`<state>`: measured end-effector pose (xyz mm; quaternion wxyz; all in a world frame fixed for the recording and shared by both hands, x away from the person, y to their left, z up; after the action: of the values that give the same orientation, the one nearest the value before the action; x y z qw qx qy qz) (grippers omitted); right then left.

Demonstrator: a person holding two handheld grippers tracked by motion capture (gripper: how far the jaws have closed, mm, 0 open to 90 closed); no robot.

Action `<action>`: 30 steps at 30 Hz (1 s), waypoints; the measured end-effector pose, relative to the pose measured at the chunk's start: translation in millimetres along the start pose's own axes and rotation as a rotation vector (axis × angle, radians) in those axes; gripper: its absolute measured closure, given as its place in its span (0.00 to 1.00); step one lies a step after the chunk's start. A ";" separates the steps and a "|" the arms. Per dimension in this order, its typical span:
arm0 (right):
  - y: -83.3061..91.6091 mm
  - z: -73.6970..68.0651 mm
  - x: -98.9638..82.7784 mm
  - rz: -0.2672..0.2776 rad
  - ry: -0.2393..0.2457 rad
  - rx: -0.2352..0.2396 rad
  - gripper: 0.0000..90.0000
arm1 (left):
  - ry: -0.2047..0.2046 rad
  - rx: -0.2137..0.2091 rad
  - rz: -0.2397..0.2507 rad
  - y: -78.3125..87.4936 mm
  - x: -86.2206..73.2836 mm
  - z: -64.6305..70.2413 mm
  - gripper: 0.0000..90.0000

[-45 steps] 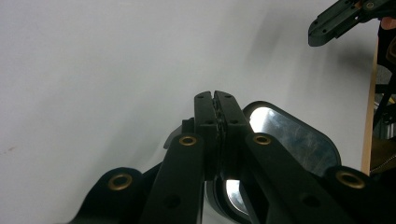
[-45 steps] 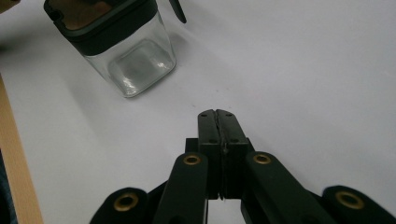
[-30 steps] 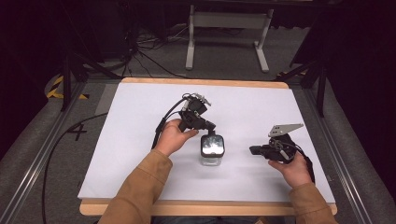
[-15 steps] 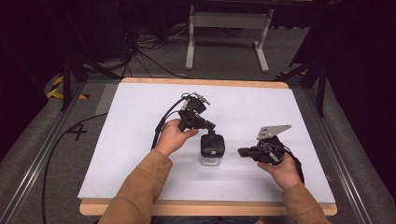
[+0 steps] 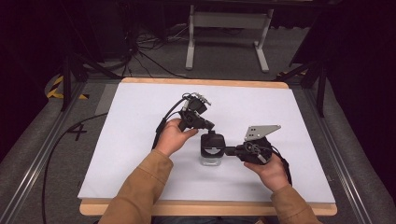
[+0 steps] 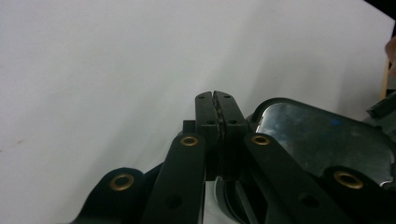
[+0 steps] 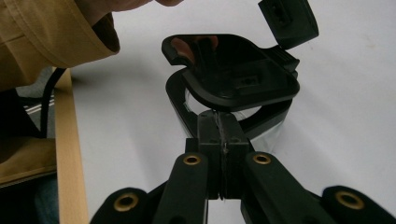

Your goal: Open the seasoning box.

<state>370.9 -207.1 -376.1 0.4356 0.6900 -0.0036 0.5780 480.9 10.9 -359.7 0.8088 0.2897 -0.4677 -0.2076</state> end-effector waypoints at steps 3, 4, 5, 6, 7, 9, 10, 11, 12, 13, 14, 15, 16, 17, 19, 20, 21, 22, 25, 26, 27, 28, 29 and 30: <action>-1.6 -1.5 1.1 0.004 0.004 -0.004 1.00 | -0.011 0.007 0.039 10.9 -1.4 2.9 0.99; -1.5 -1.2 1.5 0.008 0.007 -0.006 1.00 | -0.013 0.007 0.048 14.2 -2.0 4.4 0.99; -1.3 -0.9 1.8 0.010 0.005 -0.007 1.00 | -0.016 0.010 0.059 19.8 -3.2 7.3 0.99; -0.6 -0.2 2.5 0.013 0.002 -0.010 1.00 | -0.018 0.012 0.063 24.2 -4.3 10.4 0.99; -0.2 0.5 3.1 0.016 0.003 -0.010 1.00 | -0.023 0.012 0.066 29.0 -5.7 13.8 0.99; 0.1 2.3 4.2 0.022 0.002 -0.015 1.00 | -0.044 0.017 0.069 39.5 -9.6 20.7 0.99; 0.3 3.1 4.7 0.023 -0.002 -0.018 1.00 | -0.035 0.015 0.085 43.3 -11.9 25.4 0.99; 0.3 3.1 4.7 0.023 -0.002 -0.018 1.00 | -0.035 0.015 0.085 43.3 -11.9 25.4 0.99; 0.6 5.3 6.6 0.031 -0.006 -0.023 1.00 | -0.050 0.021 0.087 52.4 -17.4 32.5 0.99; 0.7 6.1 7.4 0.035 -0.003 -0.025 1.00 | -0.051 0.019 0.084 56.8 -20.3 36.3 0.99; 1.0 6.9 8.6 0.041 -0.007 -0.028 1.00 | -0.056 0.016 0.084 60.7 -23.4 39.8 0.99; 1.0 6.9 8.6 0.041 -0.007 -0.028 1.00 | -0.056 0.016 0.084 60.7 -23.4 39.8 0.99; 1.6 9.2 11.6 0.050 -0.011 -0.032 1.00 | -0.061 0.008 0.077 65.8 -27.3 44.1 0.99; 1.7 9.9 12.9 0.054 -0.015 -0.036 1.00 | -0.063 0.001 0.074 69.2 -30.5 47.5 0.99; 1.4 11.4 15.2 0.063 -0.020 -0.037 1.00 | -0.056 -0.027 0.058 73.8 -38.4 56.2 0.99; 1.0 11.8 16.4 0.066 -0.024 -0.034 1.00 | -0.053 -0.029 0.046 72.9 -40.5 59.2 0.99; 1.0 11.8 16.4 0.066 -0.024 -0.034 1.00 | -0.053 -0.029 0.046 72.9 -40.5 59.2 0.99; 0.4 12.1 17.6 0.068 -0.025 -0.034 1.00 | -0.057 -0.025 0.030 70.1 -42.4 61.8 0.99; -2.8 12.2 21.0 0.072 -0.025 -0.030 1.00 | -0.057 -0.014 0.004 59.5 -44.3 64.3 0.99; -3.5 12.1 21.4 0.072 -0.022 -0.029 1.00 | -0.063 -0.011 -0.002 56.4 -44.1 64.1 0.99; -3.9 11.8 21.6 0.071 -0.024 -0.027 1.00 | -0.062 -0.009 0.003 52.6 -44.0 64.6 0.99; -4.4 11.8 21.7 0.070 -0.022 -0.027 1.00 | -0.068 -0.004 0.008 49.4 -43.4 64.6 0.99; -4.7 11.7 21.8 0.069 -0.021 -0.026 1.00 | -0.064 0.002 0.017 46.1 -42.3 65.0 0.99; -4.6 11.6 21.7 0.067 -0.020 -0.024 1.00 | -0.066 0.002 0.021 45.3 -41.7 64.9 0.99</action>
<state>389.6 -200.5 -361.0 0.4242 0.6899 -0.0382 0.5853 407.1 52.1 -330.6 0.7948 0.2784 -0.4975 -0.2082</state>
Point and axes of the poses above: each handheld gripper's, and its own axes: y roughly backward along the jaws, x roughly out of its top, z roughly to its right, the point moved 1 cm from there along -y, roughly forward along the jaws, and after that the axes turned 12 degrees about -x, right-handed, at the moved point
